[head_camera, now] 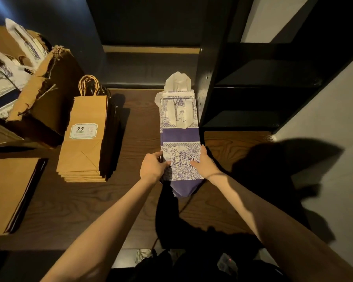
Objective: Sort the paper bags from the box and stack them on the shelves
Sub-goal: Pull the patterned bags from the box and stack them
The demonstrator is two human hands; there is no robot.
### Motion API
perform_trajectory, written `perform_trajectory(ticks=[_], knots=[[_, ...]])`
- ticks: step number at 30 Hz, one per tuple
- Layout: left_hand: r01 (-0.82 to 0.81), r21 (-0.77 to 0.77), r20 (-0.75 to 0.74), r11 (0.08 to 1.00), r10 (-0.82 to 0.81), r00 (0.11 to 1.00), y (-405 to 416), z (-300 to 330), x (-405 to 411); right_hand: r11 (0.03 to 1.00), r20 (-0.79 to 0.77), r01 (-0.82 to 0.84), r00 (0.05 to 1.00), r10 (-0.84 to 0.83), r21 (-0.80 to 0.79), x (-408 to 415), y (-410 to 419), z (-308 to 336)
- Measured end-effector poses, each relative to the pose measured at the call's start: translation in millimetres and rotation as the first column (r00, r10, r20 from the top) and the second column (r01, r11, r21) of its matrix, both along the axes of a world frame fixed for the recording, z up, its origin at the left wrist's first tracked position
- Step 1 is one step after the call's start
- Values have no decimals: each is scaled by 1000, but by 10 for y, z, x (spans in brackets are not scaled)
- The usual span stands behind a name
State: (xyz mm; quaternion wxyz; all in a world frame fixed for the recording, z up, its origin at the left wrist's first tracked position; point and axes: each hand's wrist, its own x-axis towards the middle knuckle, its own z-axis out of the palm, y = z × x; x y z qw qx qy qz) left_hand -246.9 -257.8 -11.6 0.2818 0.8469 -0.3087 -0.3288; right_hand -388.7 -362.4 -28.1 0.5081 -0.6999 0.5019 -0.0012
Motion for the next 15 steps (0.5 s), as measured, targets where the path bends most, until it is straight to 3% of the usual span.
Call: perform_trajectory(ticks=[6, 10, 13, 15], knots=[[69, 27, -61, 997, -67, 996, -6, -30, -1, 996, 77, -79, 994, 76, 32, 33, -67, -73], [56, 11, -184, 998, -53, 982, -35, 43, 9, 992, 139, -62, 989, 46, 112, 26, -143, -55], [73, 37, -142, 997, -67, 988, -81, 214, 42, 993, 159, 35, 986, -52, 110, 61, -134, 245], [53, -6, -91, 999, -53, 994, -102, 361, 103, 996, 138, 93, 986, -94, 10, 79, -197, 398]])
